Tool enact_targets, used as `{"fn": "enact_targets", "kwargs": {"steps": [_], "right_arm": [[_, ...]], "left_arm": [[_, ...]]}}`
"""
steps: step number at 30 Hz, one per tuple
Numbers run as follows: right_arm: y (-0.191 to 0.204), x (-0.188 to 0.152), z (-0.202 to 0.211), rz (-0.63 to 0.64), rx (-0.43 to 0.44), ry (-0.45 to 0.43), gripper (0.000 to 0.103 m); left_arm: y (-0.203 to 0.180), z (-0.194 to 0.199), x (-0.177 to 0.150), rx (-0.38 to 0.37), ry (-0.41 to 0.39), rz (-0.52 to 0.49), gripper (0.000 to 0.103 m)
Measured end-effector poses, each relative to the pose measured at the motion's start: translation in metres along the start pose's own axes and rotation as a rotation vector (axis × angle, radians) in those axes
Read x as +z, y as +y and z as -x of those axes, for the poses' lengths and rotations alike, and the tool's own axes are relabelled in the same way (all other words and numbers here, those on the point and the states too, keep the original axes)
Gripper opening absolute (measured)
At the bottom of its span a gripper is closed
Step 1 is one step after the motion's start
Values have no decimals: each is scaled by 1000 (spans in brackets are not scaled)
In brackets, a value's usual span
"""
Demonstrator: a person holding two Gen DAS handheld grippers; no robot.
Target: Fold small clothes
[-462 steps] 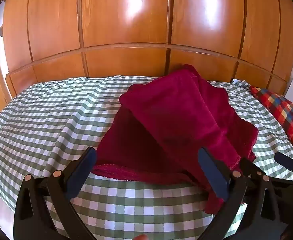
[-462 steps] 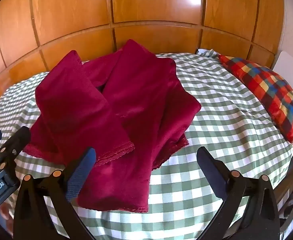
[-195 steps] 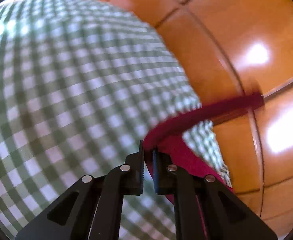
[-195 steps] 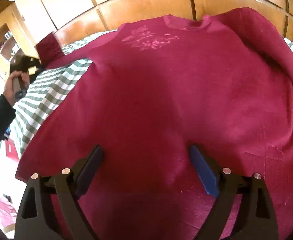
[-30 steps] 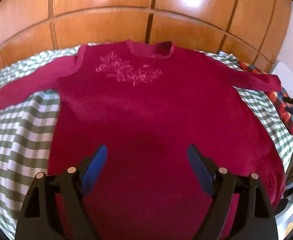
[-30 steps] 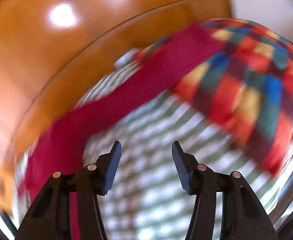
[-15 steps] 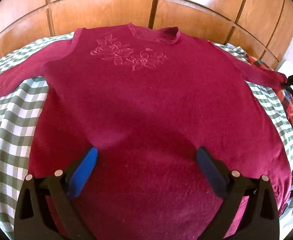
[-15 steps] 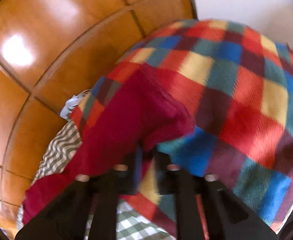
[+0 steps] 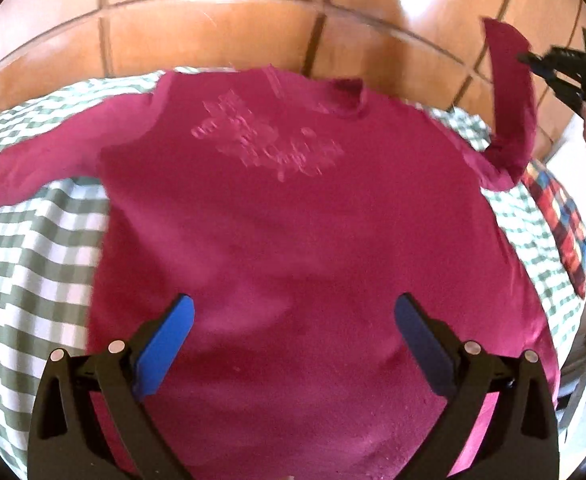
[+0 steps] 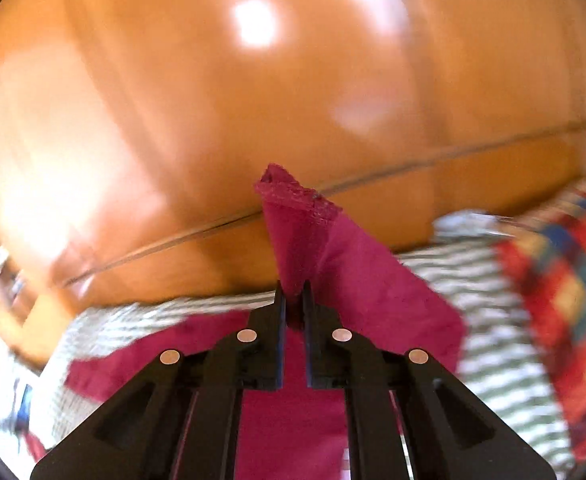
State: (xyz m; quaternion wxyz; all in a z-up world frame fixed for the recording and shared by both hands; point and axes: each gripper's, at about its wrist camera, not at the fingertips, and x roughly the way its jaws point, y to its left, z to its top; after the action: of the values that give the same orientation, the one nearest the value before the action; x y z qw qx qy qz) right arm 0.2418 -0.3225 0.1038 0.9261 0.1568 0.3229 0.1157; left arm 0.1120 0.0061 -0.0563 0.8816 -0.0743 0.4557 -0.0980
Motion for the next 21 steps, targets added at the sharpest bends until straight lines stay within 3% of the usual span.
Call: {"fn": "enact_targets", "kwargs": {"steps": [2,6,8,9,10,12,17,21], "right_arm": [[50,-12,-23,77,58,41,6],[112,-36,-68,158,126,132,6],[135,-49,-87,187,156,183,12],[143,-55,-95,189,179,205,26],[147,-56,-99,188,185,211,47],[145,-61,-95,175,186,191,68],[110,-75,-63,104,165,155,68],[52,-101,-34,31,61,157,68]], "left_arm": [[8,5,5,-7,-25,26,100],[24,10,15,-42,-51,102,100],[31,12,22,-62,-71,134,101],[33,12,23,-69,-76,138,101],[35,12,26,-81,-75,144,101],[38,12,33,-90,-77,151,101],[43,9,52,-41,-78,138,100],[53,3,77,-70,-108,197,99]]}}
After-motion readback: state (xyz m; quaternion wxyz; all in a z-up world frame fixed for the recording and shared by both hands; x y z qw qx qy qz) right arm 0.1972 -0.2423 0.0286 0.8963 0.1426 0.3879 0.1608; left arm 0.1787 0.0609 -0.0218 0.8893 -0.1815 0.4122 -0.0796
